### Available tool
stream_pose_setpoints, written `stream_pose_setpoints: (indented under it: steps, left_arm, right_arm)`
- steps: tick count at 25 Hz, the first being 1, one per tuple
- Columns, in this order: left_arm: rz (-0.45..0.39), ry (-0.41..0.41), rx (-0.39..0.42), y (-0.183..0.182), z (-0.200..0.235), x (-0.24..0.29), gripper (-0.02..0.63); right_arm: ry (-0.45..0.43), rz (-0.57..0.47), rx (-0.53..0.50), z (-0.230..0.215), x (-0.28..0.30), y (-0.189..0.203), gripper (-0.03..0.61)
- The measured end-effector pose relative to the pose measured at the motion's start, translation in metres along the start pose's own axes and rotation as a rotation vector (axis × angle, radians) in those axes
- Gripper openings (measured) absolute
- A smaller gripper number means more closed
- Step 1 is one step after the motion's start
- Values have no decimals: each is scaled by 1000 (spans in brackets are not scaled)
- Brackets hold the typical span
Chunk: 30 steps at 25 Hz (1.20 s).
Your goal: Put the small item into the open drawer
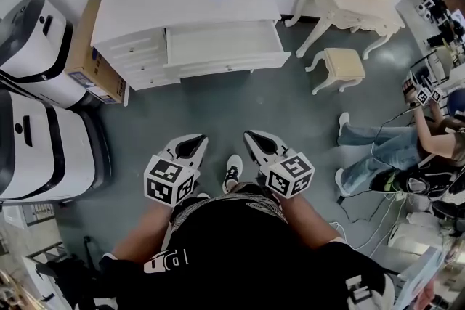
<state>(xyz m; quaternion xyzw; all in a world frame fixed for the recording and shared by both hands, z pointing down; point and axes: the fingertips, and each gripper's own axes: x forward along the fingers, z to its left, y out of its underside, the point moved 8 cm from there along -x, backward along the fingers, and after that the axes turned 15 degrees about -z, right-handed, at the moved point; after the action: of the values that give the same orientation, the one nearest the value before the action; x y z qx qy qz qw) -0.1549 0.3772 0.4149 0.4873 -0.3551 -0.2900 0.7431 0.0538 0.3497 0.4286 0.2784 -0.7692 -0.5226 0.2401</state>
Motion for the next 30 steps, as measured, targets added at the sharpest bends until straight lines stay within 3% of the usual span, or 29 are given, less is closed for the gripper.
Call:
stream_pose_setpoints:
  steps: [21, 30]
  left_arm:
    - [-13, -72, 9, -61, 21, 110, 15]
    - [-31, -141, -3, -76, 25, 134, 15]
  right_arm:
    - [-48, -27, 5, -113, 52, -65, 9]
    - [-75, -42, 14, -150, 55, -79, 9]
